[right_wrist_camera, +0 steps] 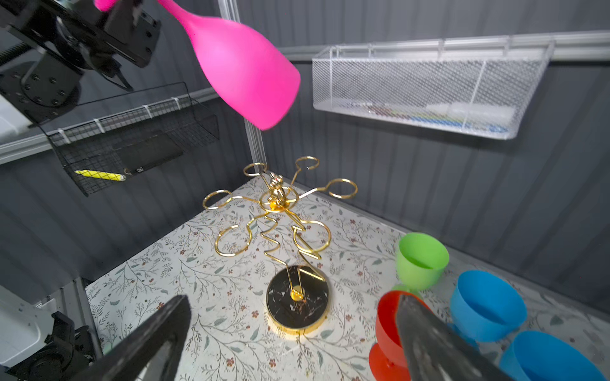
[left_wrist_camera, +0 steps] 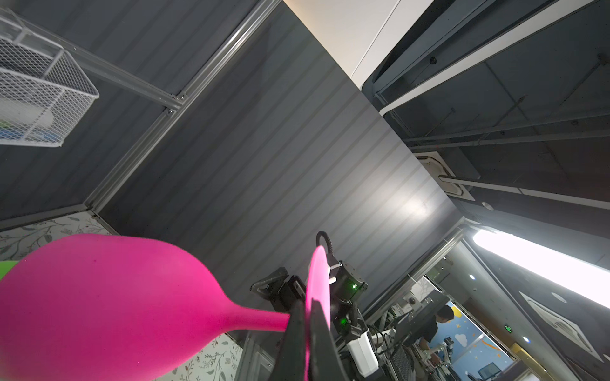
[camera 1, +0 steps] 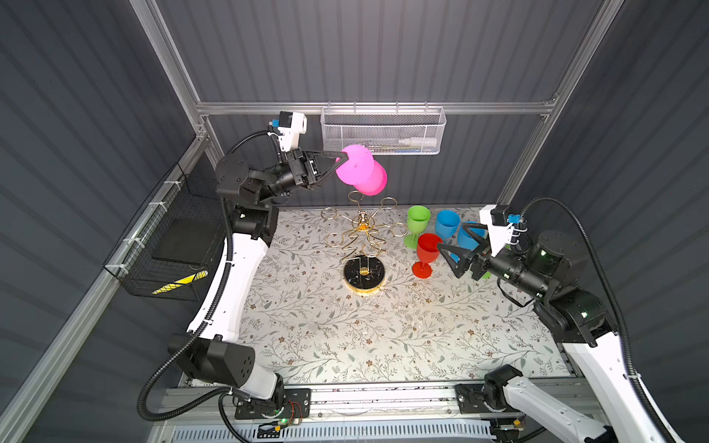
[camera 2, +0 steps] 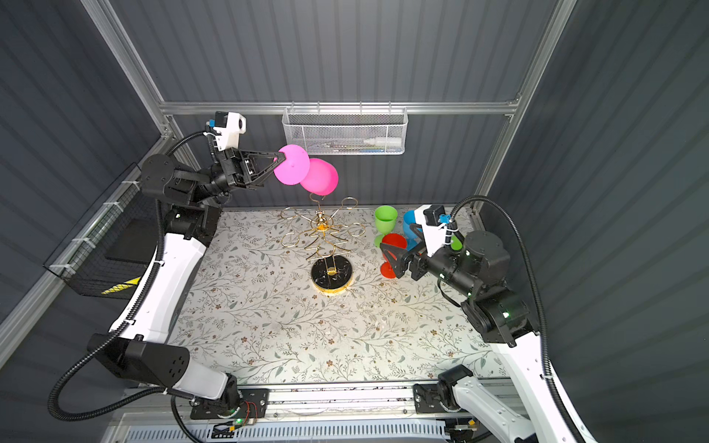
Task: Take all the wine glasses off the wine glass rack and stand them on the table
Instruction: 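Lift the magenta glass toward the right gripper while the right gripper reaches for it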
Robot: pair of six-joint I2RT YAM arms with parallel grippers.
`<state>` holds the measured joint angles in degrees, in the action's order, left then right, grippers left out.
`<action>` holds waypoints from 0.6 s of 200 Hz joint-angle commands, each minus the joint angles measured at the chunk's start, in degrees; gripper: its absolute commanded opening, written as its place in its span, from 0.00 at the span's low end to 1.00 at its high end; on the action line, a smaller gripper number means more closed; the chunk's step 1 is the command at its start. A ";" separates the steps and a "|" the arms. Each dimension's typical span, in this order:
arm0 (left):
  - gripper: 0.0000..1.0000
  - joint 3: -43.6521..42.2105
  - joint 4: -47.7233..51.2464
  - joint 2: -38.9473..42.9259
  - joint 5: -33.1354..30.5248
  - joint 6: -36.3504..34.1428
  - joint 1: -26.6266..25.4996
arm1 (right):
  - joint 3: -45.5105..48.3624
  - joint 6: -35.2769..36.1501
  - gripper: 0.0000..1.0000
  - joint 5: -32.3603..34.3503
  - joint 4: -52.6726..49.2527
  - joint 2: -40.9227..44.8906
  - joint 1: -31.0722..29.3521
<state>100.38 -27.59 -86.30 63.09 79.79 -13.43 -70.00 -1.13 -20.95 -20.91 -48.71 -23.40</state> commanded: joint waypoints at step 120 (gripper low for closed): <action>0.00 -12.40 0.40 9.05 4.52 2.69 -3.09 | -5.90 16.88 0.99 -5.82 21.69 -15.93 -9.89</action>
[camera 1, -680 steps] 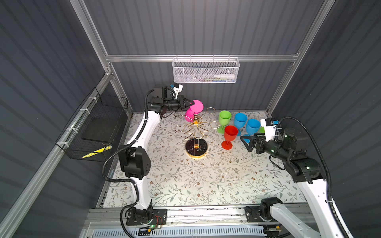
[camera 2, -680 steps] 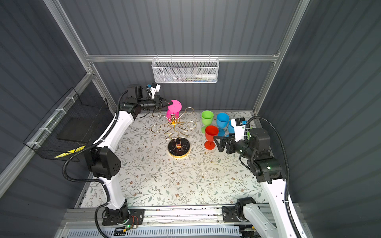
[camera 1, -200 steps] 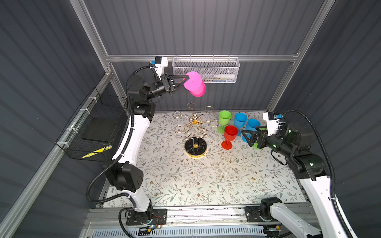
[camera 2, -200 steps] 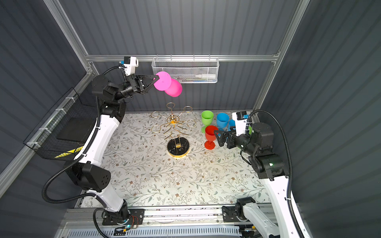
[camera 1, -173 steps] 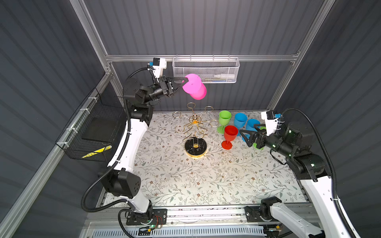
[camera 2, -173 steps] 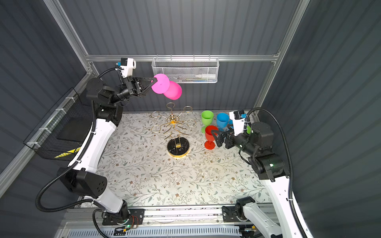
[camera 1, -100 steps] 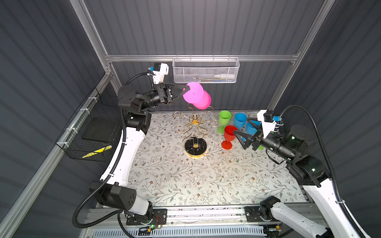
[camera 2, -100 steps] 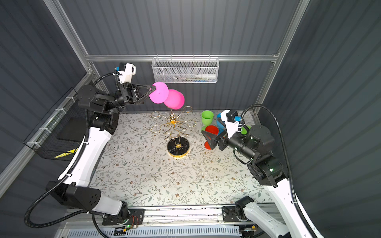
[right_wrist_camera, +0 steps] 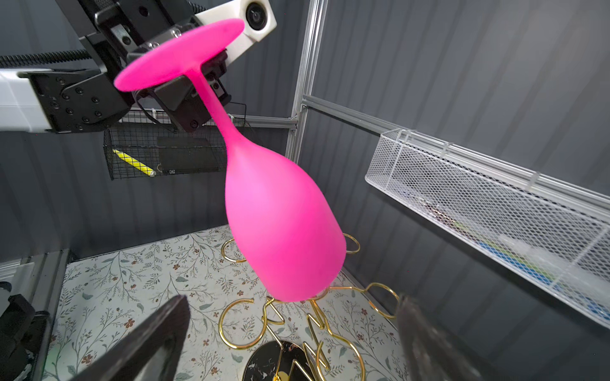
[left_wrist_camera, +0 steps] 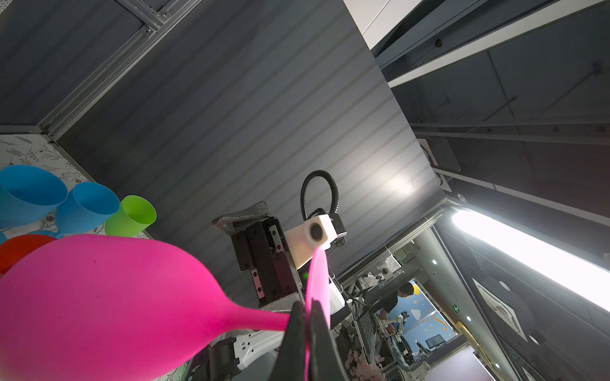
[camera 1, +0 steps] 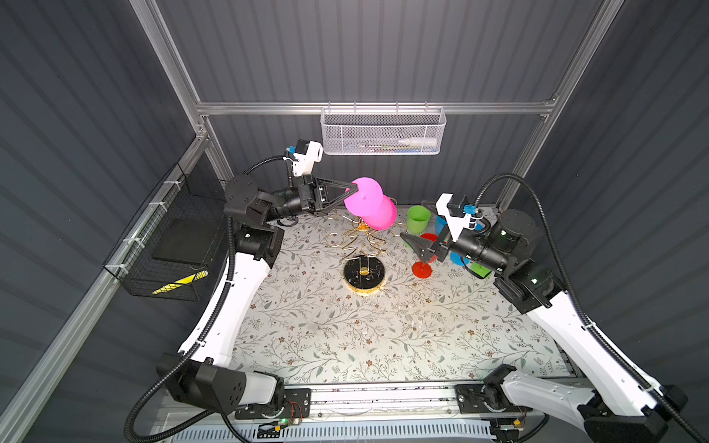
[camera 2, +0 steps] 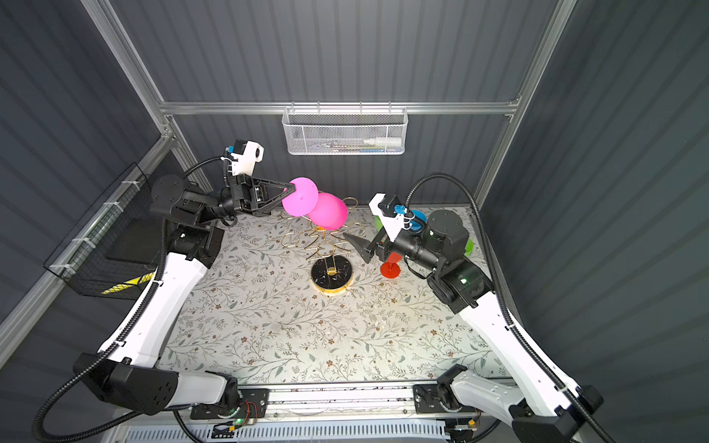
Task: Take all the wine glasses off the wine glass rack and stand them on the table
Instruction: 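Lift the magenta glass toward the right gripper while the right gripper reaches for it, then close the right gripper on the magenta glass bowl beside the left gripper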
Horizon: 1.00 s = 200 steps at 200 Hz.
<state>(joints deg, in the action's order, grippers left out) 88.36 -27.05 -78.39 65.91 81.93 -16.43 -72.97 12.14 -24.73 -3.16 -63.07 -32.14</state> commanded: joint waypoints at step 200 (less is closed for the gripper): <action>0.00 -1.61 -5.74 -0.10 2.29 4.95 -0.10 | -10.09 0.71 0.88 -3.01 7.70 -18.01 -4.47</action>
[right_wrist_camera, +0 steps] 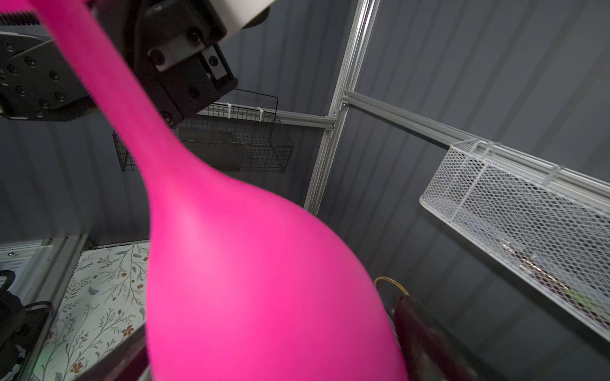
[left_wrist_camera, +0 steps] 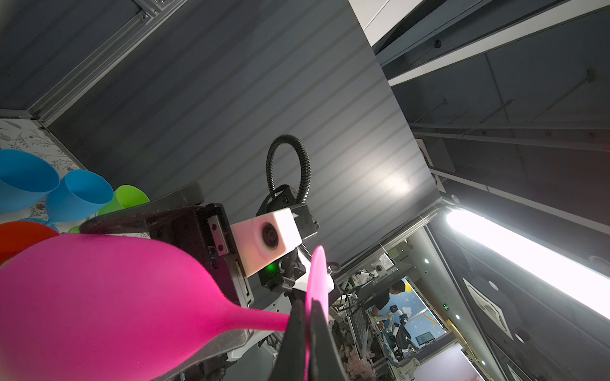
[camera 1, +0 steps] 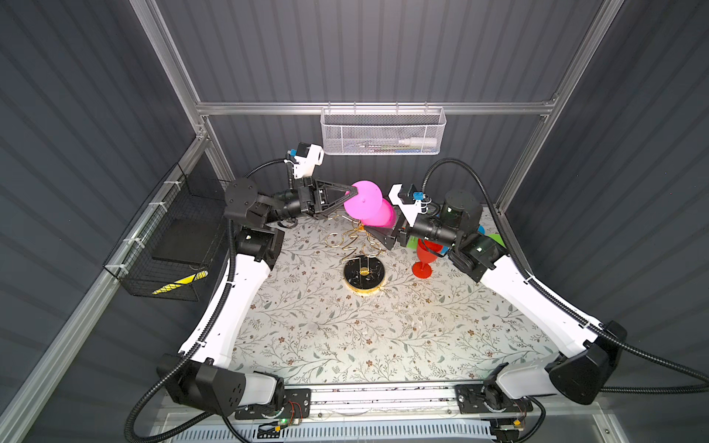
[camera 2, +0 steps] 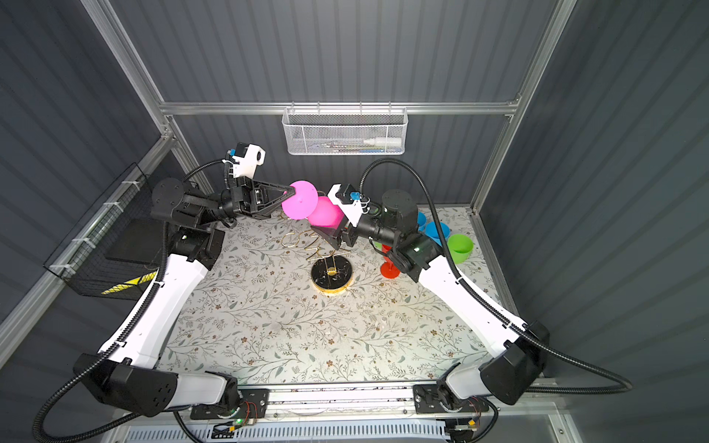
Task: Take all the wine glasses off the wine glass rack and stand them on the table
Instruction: 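Close the right gripper on the magenta glass bowl beside the left gripper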
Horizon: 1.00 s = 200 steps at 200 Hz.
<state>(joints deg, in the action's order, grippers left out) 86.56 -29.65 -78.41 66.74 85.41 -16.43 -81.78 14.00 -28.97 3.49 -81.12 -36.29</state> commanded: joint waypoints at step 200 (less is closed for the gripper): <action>0.57 -13.12 28.53 16.46 -21.55 -79.87 -1.43 | 3.07 -15.83 0.54 13.89 -38.27 18.42 -1.38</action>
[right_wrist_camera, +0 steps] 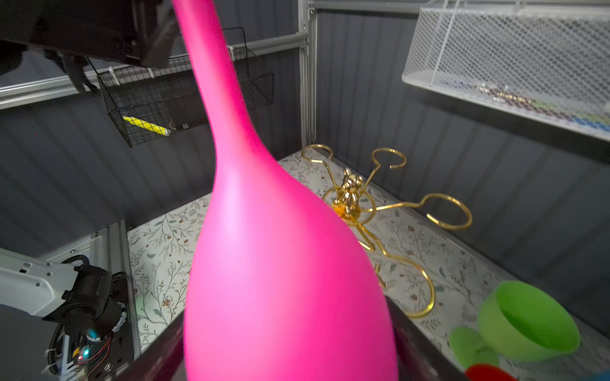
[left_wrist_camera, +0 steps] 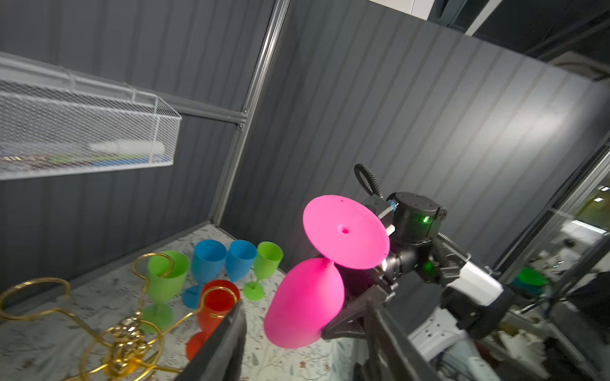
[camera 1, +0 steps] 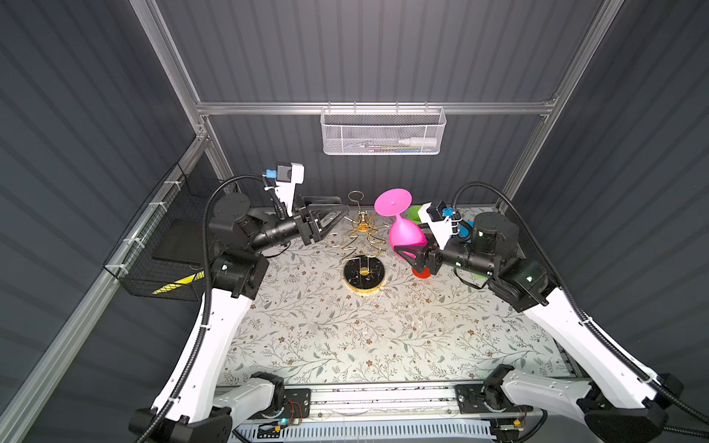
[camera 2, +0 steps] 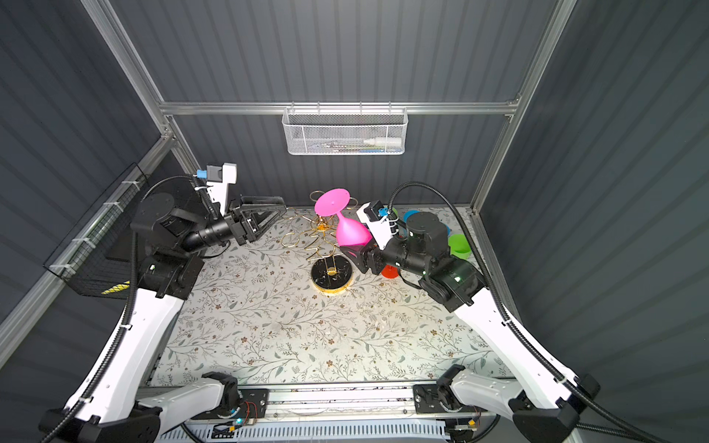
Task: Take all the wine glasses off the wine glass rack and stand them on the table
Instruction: 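Close the right gripper on the magenta glass bowl beside the left gripper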
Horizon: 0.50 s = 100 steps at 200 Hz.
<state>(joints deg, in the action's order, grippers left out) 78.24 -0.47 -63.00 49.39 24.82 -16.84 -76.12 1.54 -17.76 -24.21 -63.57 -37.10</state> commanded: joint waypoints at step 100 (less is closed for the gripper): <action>0.52 -8.91 0.75 0.47 -6.55 -49.56 -9.68 | -7.37 -8.54 0.51 2.38 -19.46 -4.16 -2.59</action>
<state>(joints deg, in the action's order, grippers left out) 69.56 0.84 -62.06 43.13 -17.37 -25.30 -81.52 -5.19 -15.35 -41.98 -66.74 -38.96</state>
